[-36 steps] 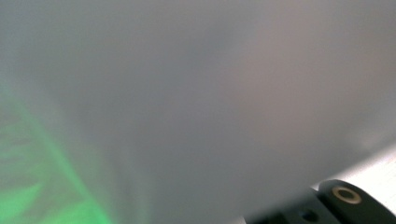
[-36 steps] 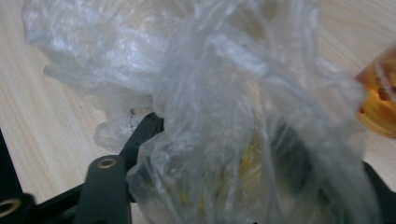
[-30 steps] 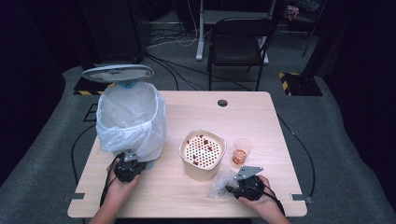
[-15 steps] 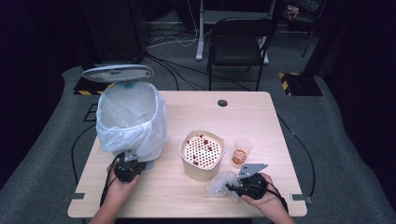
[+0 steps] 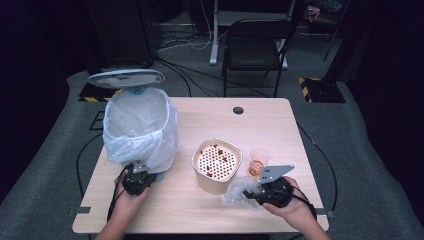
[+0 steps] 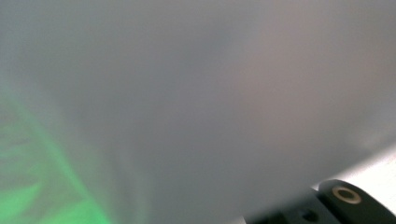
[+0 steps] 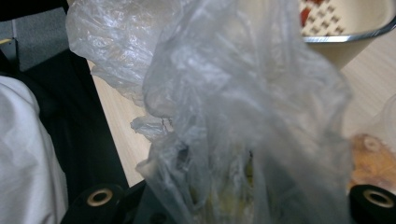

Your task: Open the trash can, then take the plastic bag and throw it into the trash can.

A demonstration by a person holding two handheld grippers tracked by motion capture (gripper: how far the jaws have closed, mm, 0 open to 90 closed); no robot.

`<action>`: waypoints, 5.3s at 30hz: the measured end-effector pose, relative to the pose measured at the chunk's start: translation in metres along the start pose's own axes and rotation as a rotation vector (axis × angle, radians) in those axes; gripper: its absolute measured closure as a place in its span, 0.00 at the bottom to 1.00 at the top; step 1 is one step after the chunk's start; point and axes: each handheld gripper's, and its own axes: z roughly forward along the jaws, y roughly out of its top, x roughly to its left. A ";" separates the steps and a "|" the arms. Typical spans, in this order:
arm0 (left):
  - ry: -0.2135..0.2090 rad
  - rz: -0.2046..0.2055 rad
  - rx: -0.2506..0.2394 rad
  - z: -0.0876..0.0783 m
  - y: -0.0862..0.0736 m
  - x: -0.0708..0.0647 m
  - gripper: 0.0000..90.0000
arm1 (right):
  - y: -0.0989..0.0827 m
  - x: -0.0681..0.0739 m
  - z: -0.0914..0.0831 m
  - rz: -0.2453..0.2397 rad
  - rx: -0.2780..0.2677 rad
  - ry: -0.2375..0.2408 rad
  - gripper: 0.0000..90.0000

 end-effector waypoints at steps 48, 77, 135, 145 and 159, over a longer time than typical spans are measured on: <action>-0.014 -0.018 -0.009 0.000 -0.001 0.000 1.00 | 0.157 -0.034 0.005 -0.028 -0.096 0.071 0.86; -0.013 0.010 0.005 -0.001 0.000 0.002 1.00 | 0.249 -0.024 0.036 -0.087 -0.135 0.097 0.85; -0.032 0.013 0.006 -0.001 -0.002 0.006 1.00 | 0.312 -0.002 0.128 -0.119 -0.188 0.080 0.81; -0.029 -0.015 0.001 -0.001 -0.002 0.003 1.00 | 0.305 -0.006 0.132 -0.063 -0.181 0.042 0.39; -0.032 0.014 0.006 -0.001 -0.002 0.005 1.00 | 0.295 -0.015 0.104 -0.050 -0.220 0.013 0.38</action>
